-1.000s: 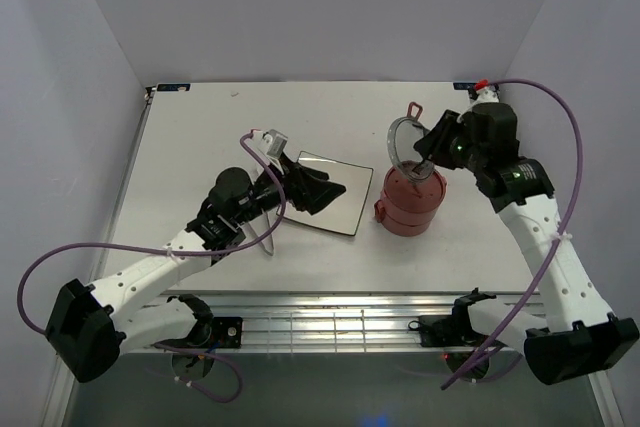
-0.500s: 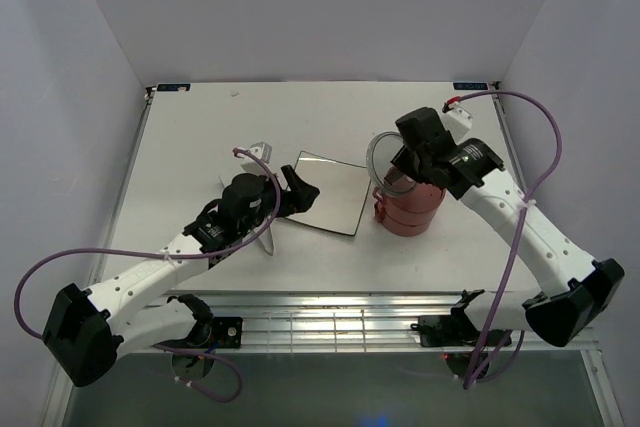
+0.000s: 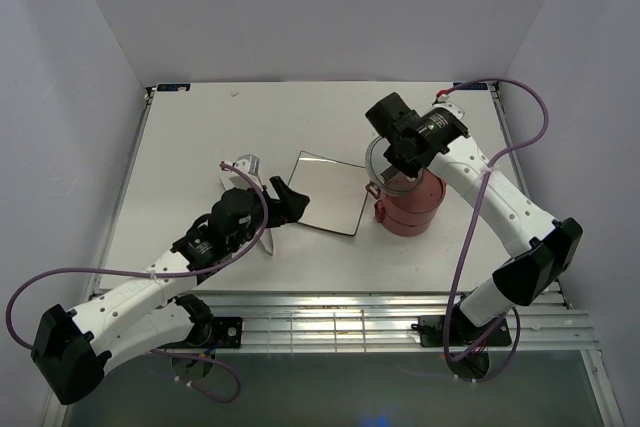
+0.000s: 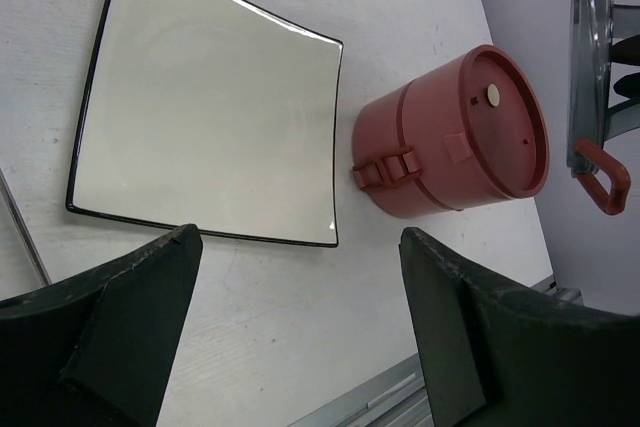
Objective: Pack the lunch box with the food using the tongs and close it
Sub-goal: Close the box lid on the packing box.
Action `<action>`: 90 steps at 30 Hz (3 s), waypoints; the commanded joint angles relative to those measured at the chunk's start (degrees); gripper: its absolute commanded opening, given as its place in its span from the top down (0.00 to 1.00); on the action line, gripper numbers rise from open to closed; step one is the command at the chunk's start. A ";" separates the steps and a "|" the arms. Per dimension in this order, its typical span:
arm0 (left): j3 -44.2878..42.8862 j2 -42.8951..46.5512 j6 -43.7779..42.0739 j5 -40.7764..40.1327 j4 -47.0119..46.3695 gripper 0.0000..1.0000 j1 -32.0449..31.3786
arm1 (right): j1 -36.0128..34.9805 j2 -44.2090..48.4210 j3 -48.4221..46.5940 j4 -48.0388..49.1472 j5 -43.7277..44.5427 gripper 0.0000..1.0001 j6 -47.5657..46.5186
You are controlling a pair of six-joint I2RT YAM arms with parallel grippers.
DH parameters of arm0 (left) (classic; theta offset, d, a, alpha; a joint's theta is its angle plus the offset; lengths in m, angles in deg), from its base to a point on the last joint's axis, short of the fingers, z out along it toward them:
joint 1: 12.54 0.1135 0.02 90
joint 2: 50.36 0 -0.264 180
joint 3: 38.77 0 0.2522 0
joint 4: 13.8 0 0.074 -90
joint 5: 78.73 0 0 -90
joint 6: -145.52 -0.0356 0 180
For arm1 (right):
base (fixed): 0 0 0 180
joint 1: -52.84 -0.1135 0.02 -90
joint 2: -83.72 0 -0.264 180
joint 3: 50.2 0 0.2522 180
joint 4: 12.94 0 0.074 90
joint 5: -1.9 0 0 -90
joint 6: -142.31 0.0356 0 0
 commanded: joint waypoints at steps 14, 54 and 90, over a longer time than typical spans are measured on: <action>2.65 2.79 -0.18 -1.85 -2.52 0.09 -2.59 | 6.20 0.80 11.29 1.65 0.70 0.92 2.59; 2.74 6.66 -1.94 -6.95 -0.59 0.10 -5.05 | 6.46 -3.95 7.69 -3.09 0.70 0.53 8.04; -23.44 -22.14 -28.39 31.99 -7.18 0.27 -6.02 | 6.37 39.10 23.41 36.37 -25.31 0.39 -48.46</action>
